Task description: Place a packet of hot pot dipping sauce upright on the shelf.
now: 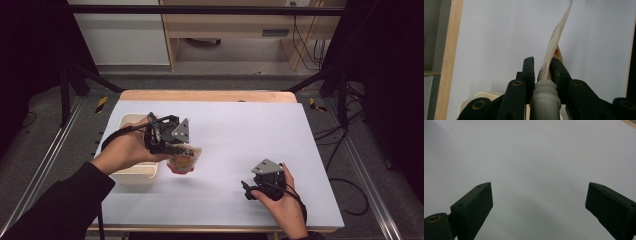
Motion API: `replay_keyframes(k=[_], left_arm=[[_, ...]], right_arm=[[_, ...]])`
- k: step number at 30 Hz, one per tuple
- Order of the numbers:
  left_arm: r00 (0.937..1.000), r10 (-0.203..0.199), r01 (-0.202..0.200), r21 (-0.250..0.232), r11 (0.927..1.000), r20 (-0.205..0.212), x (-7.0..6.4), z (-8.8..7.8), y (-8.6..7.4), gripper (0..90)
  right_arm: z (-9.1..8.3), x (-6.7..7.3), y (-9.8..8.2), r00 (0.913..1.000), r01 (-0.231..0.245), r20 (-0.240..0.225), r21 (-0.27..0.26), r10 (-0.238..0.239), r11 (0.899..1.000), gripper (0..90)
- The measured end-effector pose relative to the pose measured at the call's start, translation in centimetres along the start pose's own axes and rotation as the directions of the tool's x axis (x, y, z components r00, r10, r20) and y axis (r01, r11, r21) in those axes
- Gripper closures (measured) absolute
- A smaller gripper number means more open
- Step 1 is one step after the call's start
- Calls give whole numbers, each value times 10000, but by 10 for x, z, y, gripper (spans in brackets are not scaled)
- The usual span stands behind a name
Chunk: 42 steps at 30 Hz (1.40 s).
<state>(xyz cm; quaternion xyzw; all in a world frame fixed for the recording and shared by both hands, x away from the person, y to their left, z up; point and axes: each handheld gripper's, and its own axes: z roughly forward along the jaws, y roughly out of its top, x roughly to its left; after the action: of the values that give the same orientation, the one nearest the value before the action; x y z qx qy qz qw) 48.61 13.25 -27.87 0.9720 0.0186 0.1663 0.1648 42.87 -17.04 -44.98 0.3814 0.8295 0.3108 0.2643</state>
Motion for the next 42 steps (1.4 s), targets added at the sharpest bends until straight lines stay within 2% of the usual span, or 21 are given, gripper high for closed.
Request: replay_keyframes(k=[9,15,20,27,37,42], left_arm=[[9998,-92,92,-20,10000,-184,7,-11,-3,758],[9999,-12,11,-50,10000,-136,10,-19,-3,758],[9996,230,-233,-166,9996,-176,8,-29,2,758],[9996,262,-264,-204,9994,-112,13,-35,4,758],[9997,22,-26,-173,9998,-261,25,-43,-6,758],[9995,-61,61,-16,10000,-298,31,-45,-14,758]], right_arm=[[0,0,0,10000,32,9,23,-32,10000,76],[0,0,0,10000,31,34,-3,-31,10000,77],[-1,1,0,10000,-11,70,-35,11,10000,77],[-1,-1,0,9999,-34,104,-56,35,10000,71],[-1,0,1,9999,-78,69,-116,79,9999,58],[-2,1,1,9999,110,11,-268,-110,9996,52]])
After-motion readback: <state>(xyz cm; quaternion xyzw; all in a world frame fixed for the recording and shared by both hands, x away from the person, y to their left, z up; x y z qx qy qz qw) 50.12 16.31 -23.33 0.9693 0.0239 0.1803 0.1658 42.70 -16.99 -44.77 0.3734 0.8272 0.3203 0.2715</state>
